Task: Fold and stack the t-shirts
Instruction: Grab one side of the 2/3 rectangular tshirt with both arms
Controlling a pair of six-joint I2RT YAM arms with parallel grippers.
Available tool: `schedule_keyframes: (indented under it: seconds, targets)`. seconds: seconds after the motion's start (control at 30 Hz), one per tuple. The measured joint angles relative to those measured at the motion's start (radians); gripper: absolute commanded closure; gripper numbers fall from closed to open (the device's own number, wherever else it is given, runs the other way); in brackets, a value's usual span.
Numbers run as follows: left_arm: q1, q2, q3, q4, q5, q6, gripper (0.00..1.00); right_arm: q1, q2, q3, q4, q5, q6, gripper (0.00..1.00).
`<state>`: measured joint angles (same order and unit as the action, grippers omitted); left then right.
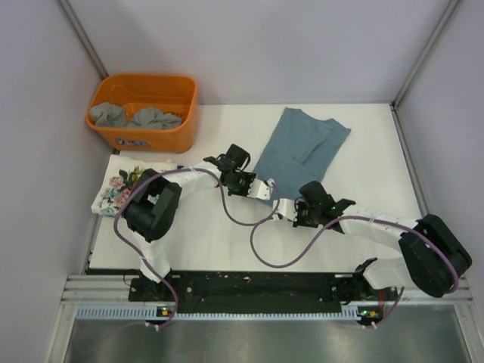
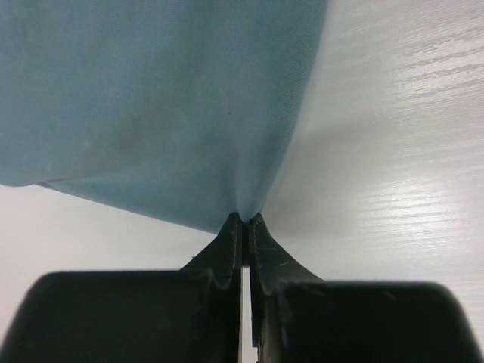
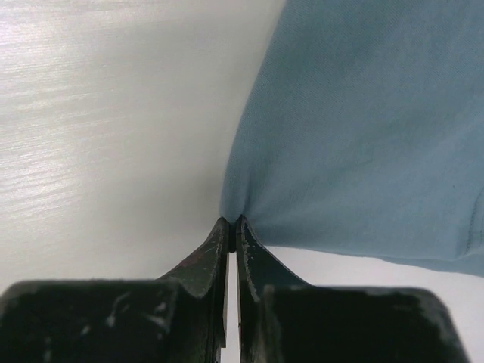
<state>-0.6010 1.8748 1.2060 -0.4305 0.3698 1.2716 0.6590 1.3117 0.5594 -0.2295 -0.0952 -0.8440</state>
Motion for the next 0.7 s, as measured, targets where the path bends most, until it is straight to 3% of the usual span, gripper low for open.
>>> schedule_keyframes:
  seconds: [0.13, 0.3, 0.53, 0.7]
  targets:
    - [-0.006, -0.009, 0.0, -0.041, -0.001, -0.019, 1.0, 0.024, -0.019, 0.016, -0.06, 0.011, 0.012, 1.0]
    - [-0.013, -0.108, 0.002, -0.201, -0.001, -0.066, 1.0, 0.159, -0.116, 0.077, -0.236, 0.026, 0.066, 1.0]
    - [-0.018, -0.291, 0.05, -0.519, 0.034, -0.149, 1.0, 0.352, -0.293, 0.215, -0.5, 0.006, 0.179, 1.0]
    - [-0.023, -0.378, 0.127, -0.729, 0.068, -0.201, 1.0, 0.414, -0.333, 0.326, -0.619, -0.064, 0.246, 1.0]
